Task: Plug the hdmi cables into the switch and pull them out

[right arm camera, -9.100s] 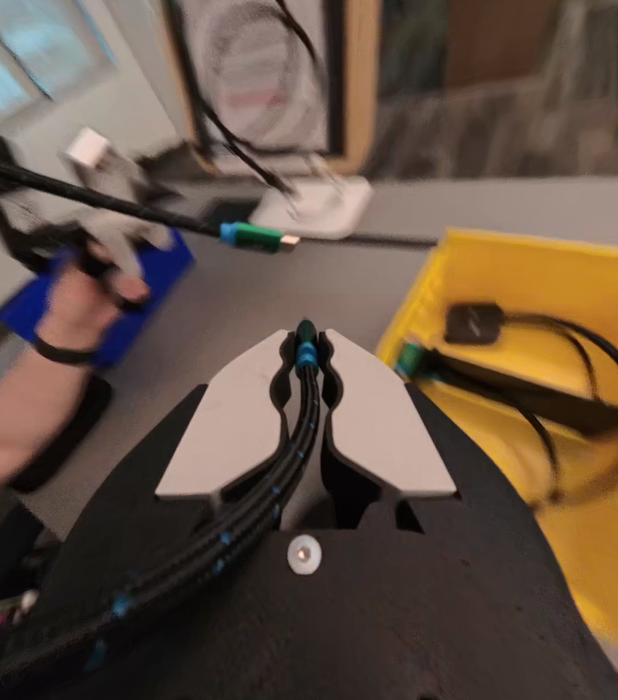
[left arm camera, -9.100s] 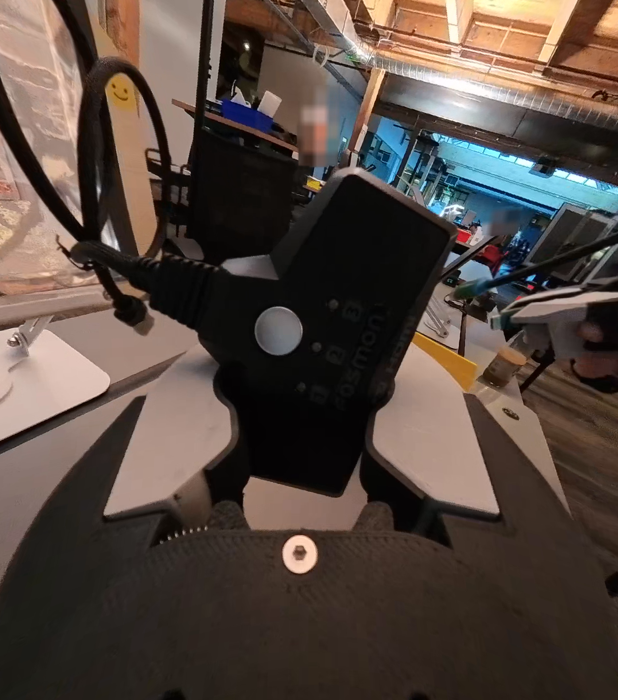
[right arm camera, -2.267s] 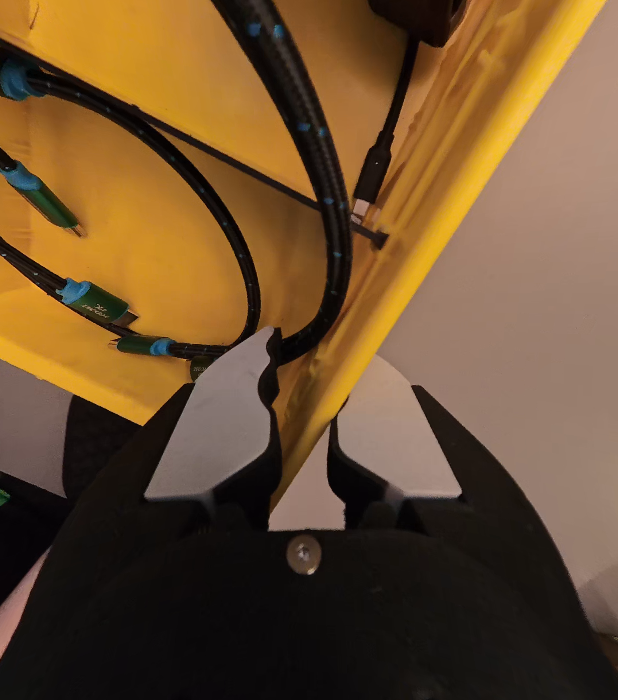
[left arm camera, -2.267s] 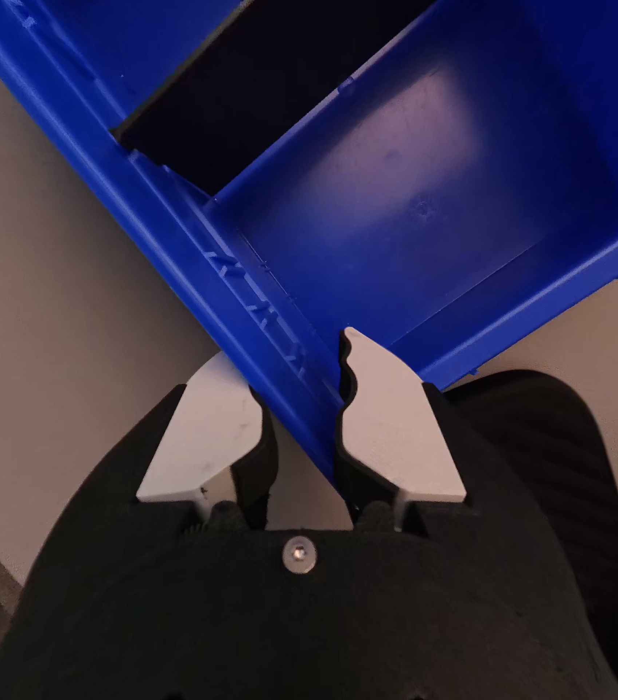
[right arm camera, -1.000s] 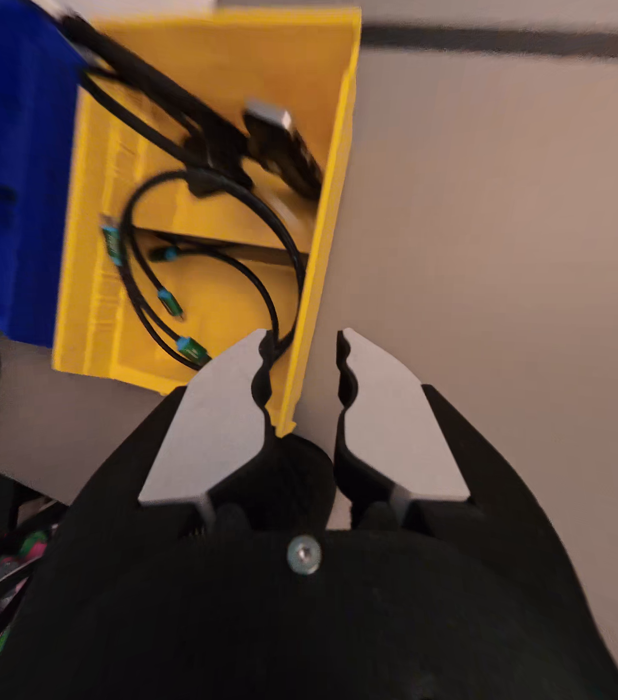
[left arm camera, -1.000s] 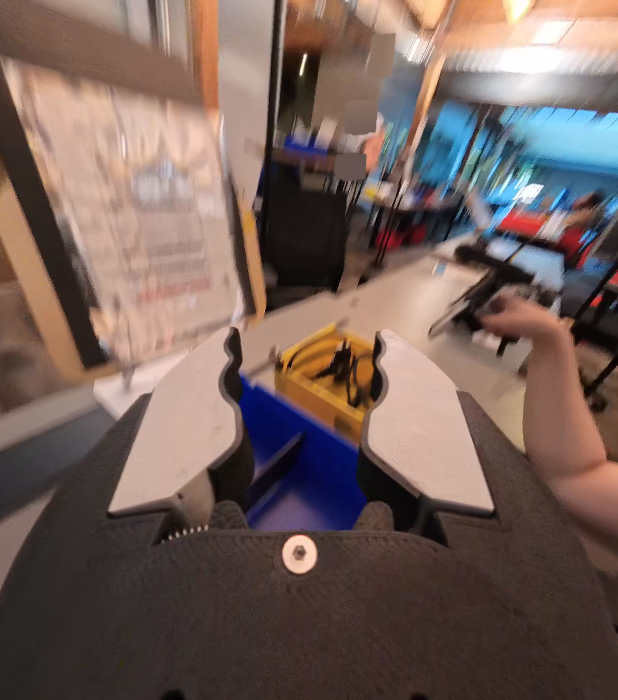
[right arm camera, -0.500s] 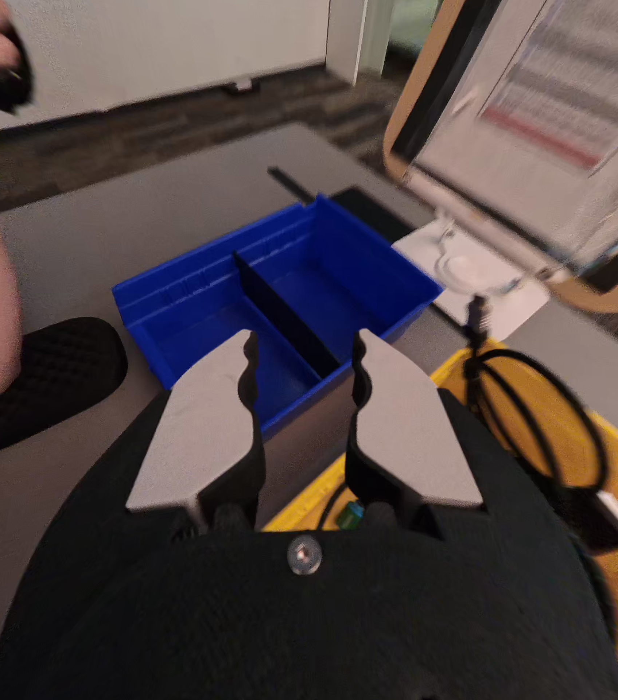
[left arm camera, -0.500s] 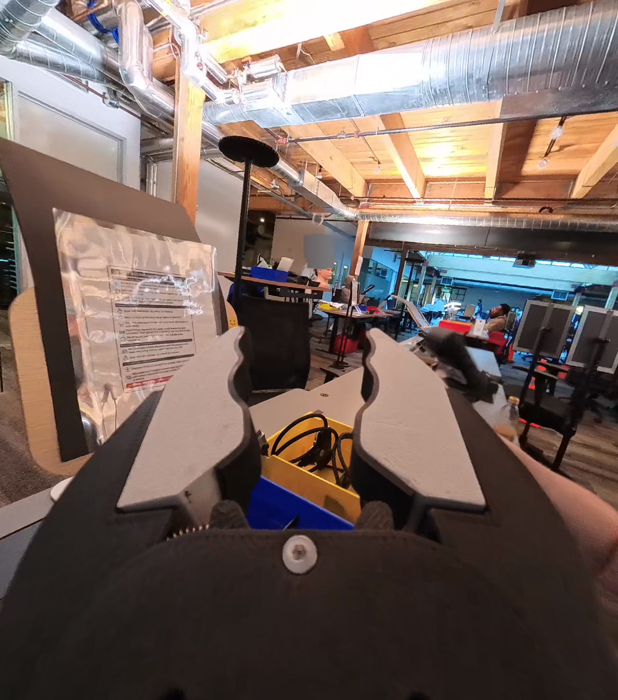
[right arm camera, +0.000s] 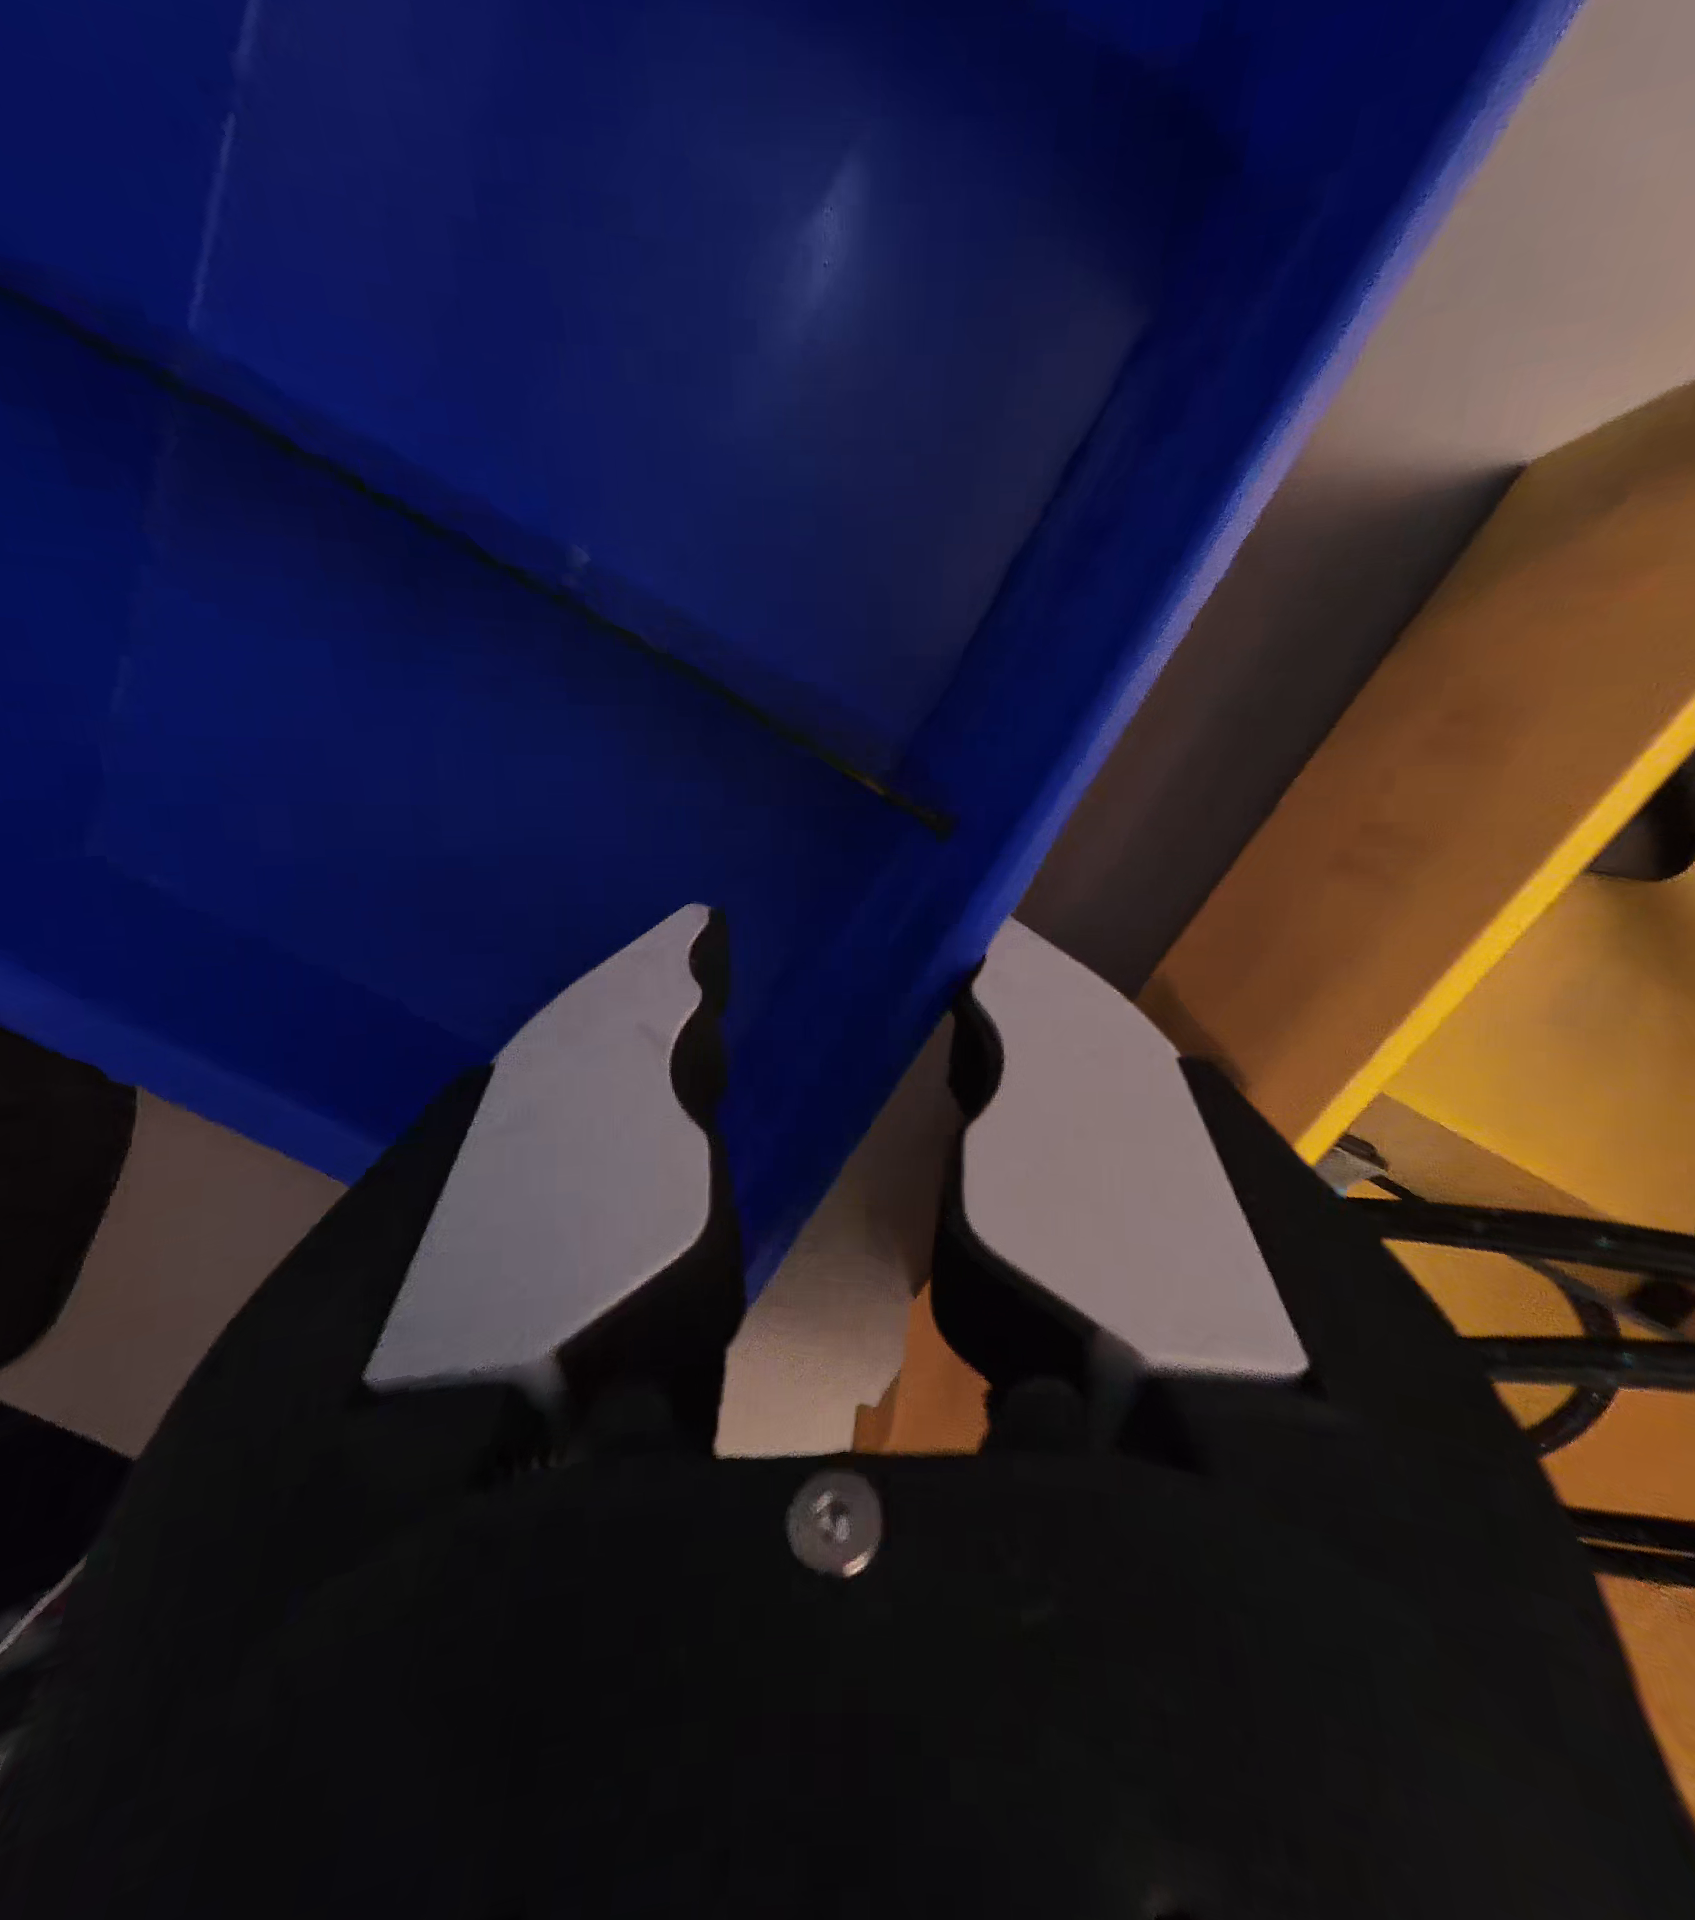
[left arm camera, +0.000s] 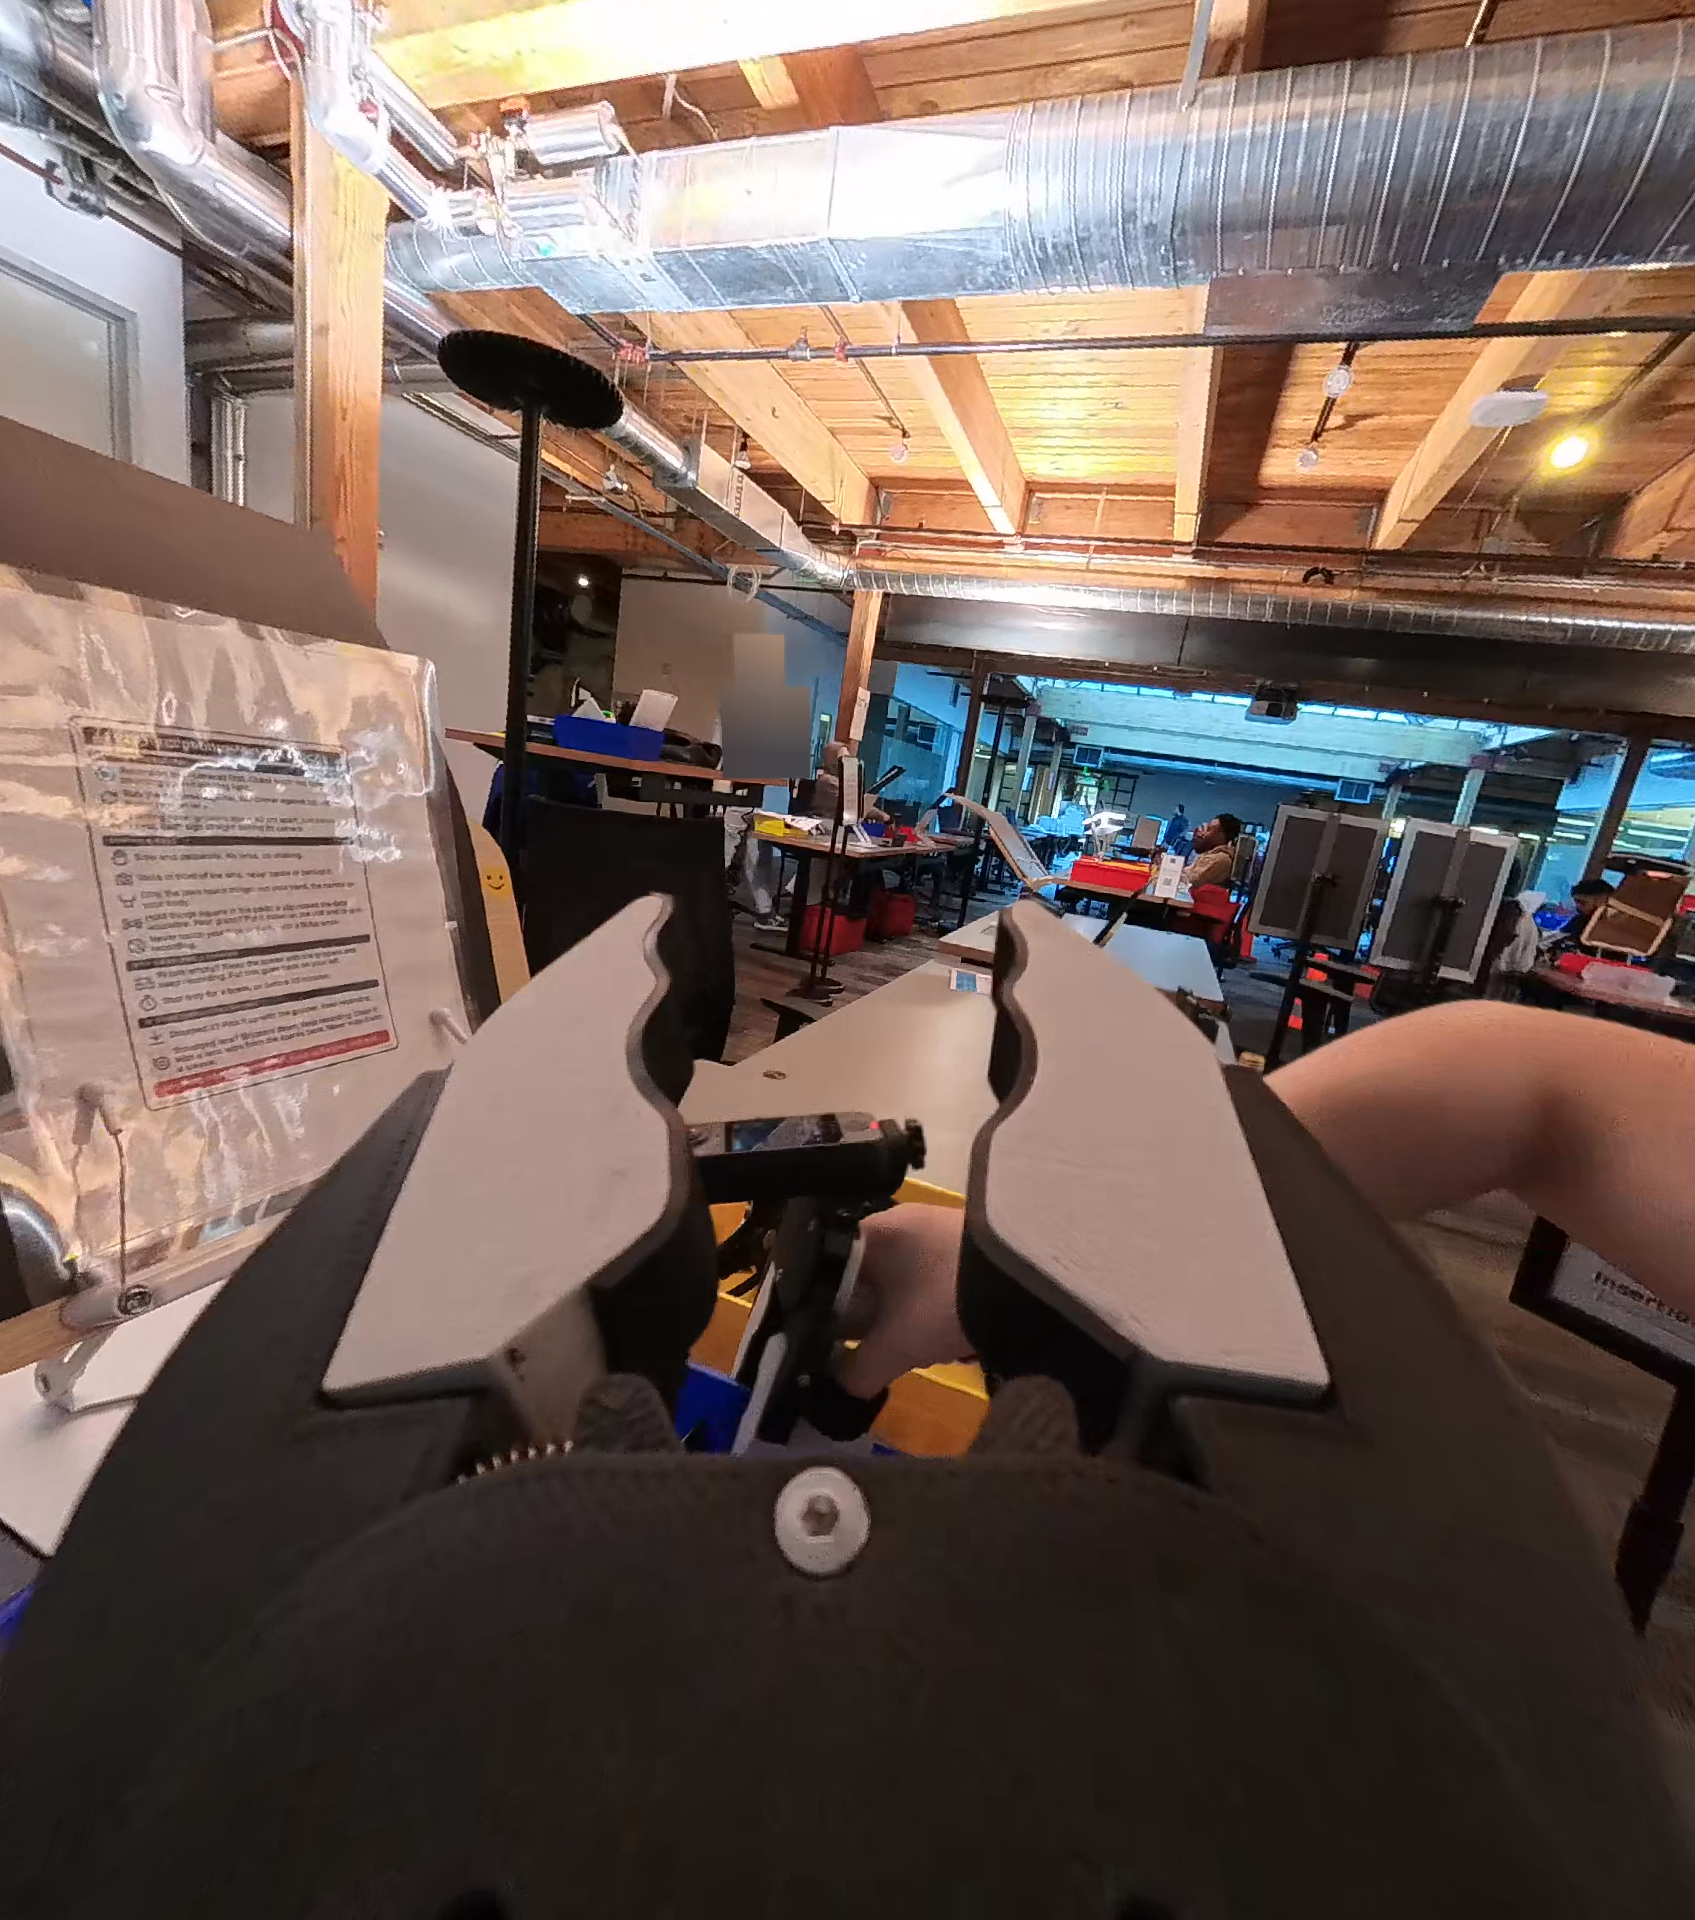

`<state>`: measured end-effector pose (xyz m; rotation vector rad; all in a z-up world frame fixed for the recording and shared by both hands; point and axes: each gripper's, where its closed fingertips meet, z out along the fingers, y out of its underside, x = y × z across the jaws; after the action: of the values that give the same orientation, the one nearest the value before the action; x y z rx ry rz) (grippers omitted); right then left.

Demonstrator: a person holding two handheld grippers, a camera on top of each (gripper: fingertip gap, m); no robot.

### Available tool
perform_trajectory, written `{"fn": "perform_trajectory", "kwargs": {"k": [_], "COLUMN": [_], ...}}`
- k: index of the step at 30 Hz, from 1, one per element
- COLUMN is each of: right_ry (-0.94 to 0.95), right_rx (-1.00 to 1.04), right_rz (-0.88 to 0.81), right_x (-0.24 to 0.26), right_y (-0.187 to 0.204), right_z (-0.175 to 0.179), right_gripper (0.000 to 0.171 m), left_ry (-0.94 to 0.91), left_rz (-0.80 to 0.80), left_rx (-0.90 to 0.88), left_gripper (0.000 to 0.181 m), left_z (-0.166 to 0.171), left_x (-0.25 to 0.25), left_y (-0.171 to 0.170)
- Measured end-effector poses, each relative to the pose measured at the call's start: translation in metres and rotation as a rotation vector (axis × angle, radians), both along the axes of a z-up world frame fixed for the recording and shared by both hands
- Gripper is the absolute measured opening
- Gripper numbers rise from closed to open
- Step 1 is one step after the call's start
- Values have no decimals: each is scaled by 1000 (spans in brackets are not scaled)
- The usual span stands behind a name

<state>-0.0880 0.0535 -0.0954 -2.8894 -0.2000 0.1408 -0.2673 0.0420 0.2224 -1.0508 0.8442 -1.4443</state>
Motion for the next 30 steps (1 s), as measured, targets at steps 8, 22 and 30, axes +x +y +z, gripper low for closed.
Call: {"fn": "perform_trajectory", "kwargs": {"k": [8, 22, 30], "right_ry": [-14, 95, 218], "right_rx": [-58, -217, -177], "right_rz": [-149, -107, -24], "right_x": [4, -10, -6], "right_y": [-5, -11, -39], "right_z": [-26, -30, 48], "right_gripper": [30, 8, 7], "left_ry": [-14, 7, 31], "left_rz": [-24, -59, 204], "left_rx": [20, -13, 60], "left_gripper": [52, 51, 66], "left_z": [4, 7, 23], "left_x": [-6, -1, -30], "left_y": [-8, -25, -52]}}
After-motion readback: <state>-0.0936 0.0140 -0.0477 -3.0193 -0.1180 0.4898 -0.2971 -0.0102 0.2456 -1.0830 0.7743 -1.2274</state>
